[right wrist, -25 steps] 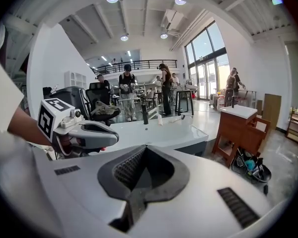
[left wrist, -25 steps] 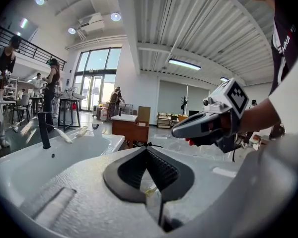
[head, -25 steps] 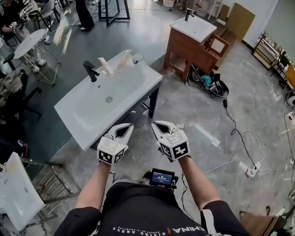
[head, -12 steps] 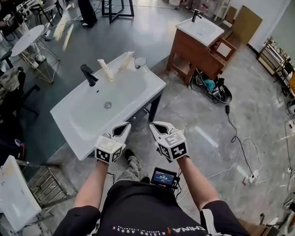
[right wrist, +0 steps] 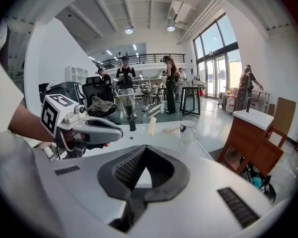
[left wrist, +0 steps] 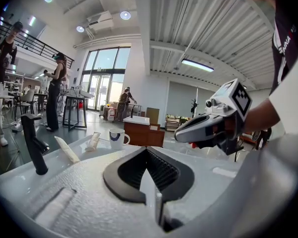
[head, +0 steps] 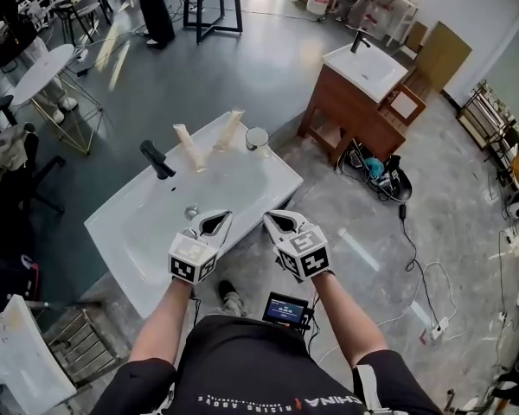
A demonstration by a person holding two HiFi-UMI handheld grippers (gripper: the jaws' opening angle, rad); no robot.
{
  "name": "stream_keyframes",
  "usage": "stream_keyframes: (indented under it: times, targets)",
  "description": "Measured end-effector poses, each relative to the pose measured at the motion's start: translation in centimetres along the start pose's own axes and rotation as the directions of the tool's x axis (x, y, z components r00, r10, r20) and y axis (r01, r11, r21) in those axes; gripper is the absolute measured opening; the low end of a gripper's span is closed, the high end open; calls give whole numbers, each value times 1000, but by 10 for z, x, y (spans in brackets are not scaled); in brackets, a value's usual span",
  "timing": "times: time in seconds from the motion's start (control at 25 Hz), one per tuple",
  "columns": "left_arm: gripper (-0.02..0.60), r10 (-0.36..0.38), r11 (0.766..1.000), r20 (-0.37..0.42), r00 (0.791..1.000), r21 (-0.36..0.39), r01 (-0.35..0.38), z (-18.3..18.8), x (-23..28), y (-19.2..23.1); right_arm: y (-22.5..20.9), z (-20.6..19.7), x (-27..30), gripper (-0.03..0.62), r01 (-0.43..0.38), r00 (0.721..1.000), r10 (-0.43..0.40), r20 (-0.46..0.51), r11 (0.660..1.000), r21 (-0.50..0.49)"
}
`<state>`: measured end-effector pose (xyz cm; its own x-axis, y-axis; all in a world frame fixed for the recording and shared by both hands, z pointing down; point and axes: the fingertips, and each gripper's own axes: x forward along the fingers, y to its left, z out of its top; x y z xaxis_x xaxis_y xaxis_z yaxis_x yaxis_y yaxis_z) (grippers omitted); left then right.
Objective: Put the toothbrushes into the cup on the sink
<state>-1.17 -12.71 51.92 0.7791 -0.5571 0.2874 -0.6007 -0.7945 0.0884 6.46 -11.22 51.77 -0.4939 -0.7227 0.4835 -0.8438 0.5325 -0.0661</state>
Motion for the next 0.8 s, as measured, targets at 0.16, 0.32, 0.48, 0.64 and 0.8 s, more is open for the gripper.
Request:
stream_keyframes:
  times: [0.16, 0.32, 0.48, 0.64, 0.8]
  targets:
    - [3, 7, 1000, 3, 1000, -5, -7, 7, 13, 31, -11, 20, 27, 8, 2, 1000, -2, 10, 1000, -3]
    - [3, 8, 1000, -9, 1000, -23, -8, 0, 22, 48, -16, 19, 42, 8, 2, 1000, -2, -8, 1000, -16]
    - [3, -7, 999, -21, 1000, -40, 6, -9, 28, 53, -26, 16, 50, 8, 7, 1000, -7, -19, 1000, -8]
    - [3, 8, 998, -21, 1000, -55, -9, -12, 35, 62, -32, 20, 63, 8, -7, 1000, 7, -21, 1000, -7]
    - [3, 33, 997, -14, 999, -76, -34, -11, 34, 70, -29, 23, 76, 8, -34, 999, 34, -36, 999, -26]
